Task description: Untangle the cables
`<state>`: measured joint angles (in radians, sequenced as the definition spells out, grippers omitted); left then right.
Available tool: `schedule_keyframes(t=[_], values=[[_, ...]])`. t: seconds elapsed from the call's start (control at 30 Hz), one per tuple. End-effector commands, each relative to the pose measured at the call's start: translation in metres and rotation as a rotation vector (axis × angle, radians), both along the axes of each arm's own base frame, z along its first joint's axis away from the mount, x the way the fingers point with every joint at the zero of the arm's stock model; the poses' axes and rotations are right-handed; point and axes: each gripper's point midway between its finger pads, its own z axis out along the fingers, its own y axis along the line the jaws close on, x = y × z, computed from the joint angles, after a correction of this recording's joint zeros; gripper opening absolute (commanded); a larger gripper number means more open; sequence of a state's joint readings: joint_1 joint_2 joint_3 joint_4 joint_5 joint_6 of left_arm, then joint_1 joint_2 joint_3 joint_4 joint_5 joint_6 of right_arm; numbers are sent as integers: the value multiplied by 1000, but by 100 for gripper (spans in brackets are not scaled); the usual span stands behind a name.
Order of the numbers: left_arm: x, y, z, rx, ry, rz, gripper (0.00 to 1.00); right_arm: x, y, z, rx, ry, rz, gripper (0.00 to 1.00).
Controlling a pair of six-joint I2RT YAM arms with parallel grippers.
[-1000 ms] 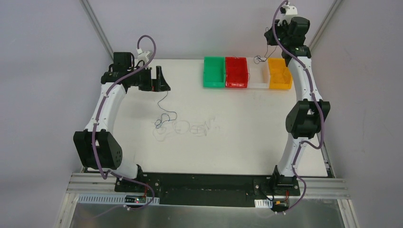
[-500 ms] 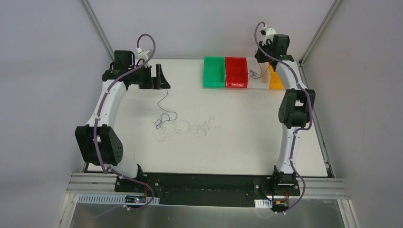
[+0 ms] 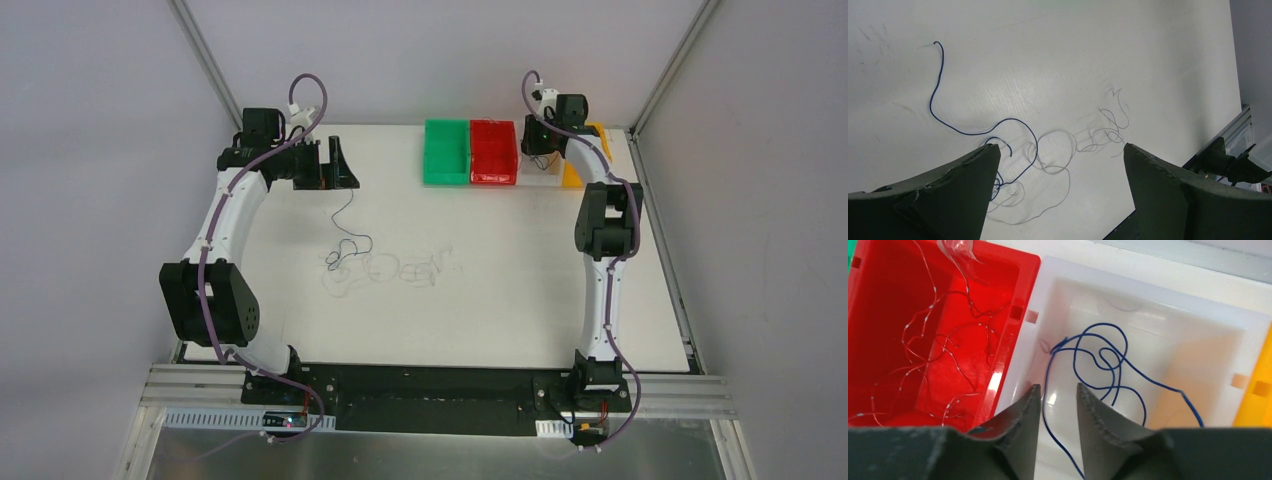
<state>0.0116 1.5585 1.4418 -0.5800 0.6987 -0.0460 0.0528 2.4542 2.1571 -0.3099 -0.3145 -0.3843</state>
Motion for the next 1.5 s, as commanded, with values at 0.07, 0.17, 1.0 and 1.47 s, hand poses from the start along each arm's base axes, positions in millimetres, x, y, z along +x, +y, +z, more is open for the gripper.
schedule_keyframes(t=[0.07, 0.17, 1.0, 1.47], values=[[-3, -5, 3, -13, -4, -16, 99, -2, -4, 98, 5, -173, -26, 42], [-2, -1, -5, 13, 7, -2, 99, -12, -8, 125, -3, -211, -27, 49], [-61, 32, -127, -8, 442, 16, 50, -275, 152, 128, 305, 330, 434, 80], [-66, 3, -165, 327, 354, -300, 50, -284, 151, 114, 309, 399, 383, 76]])
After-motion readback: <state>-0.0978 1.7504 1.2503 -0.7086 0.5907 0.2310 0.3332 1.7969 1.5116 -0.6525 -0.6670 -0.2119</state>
